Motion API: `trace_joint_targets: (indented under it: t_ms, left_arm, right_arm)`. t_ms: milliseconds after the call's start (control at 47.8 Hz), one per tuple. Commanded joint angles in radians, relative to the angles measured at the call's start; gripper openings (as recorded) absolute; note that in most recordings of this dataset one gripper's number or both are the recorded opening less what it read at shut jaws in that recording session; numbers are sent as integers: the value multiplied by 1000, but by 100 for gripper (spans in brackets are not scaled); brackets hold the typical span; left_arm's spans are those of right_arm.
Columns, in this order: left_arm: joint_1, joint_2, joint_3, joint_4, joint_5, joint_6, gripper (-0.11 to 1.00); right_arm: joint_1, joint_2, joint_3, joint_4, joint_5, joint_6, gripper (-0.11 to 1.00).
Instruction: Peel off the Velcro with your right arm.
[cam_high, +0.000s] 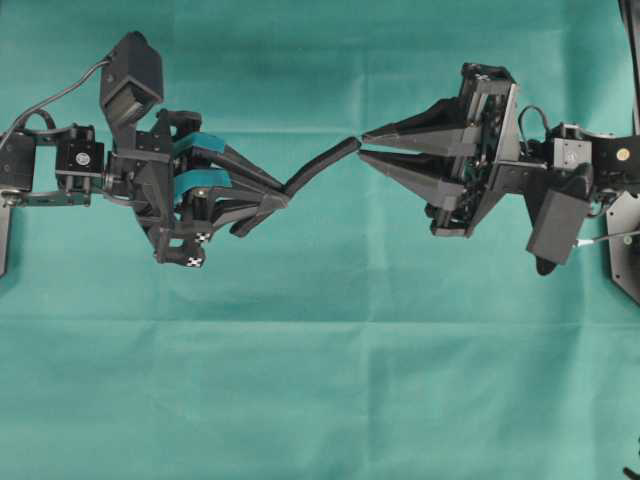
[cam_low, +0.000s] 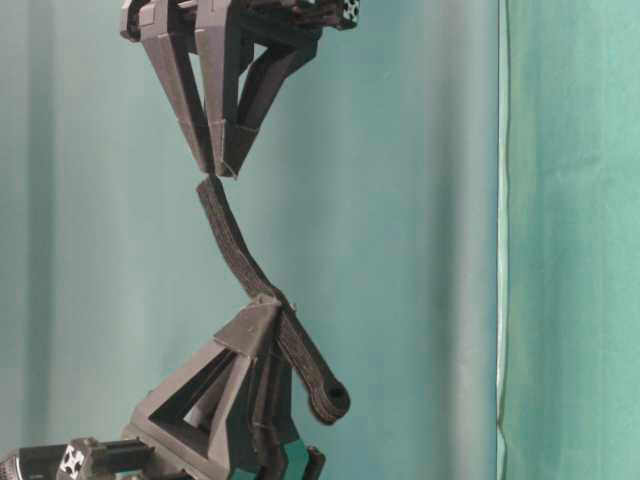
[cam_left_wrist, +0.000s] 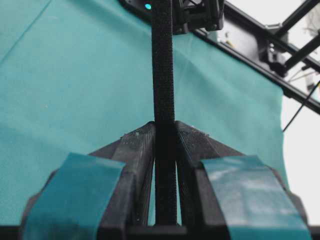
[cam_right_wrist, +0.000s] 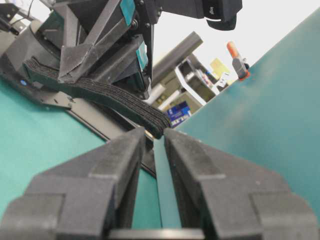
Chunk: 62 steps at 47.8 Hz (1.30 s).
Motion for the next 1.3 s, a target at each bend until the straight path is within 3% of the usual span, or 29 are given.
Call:
trace_joint_targets:
  t_ms: [0,565,837,1276]
  left_arm:
    - [2,-12,-12,-2,-11,-2,10]
    - [2,-14,-14,-2,-11,-2,10]
    - [2,-12,-14,-2,-11,-2,10]
    - [3,-12,-14,-2,-11,-2,10]
  right_arm:
    - [-2,-17,-9,-2,-9,2,2]
    - [-2,-3,-23,-2,-9,0,2]
    - [-2,-2,-28,-2,-9,0,-7]
    - [-2,17,-37,-17,-9,-3,-7]
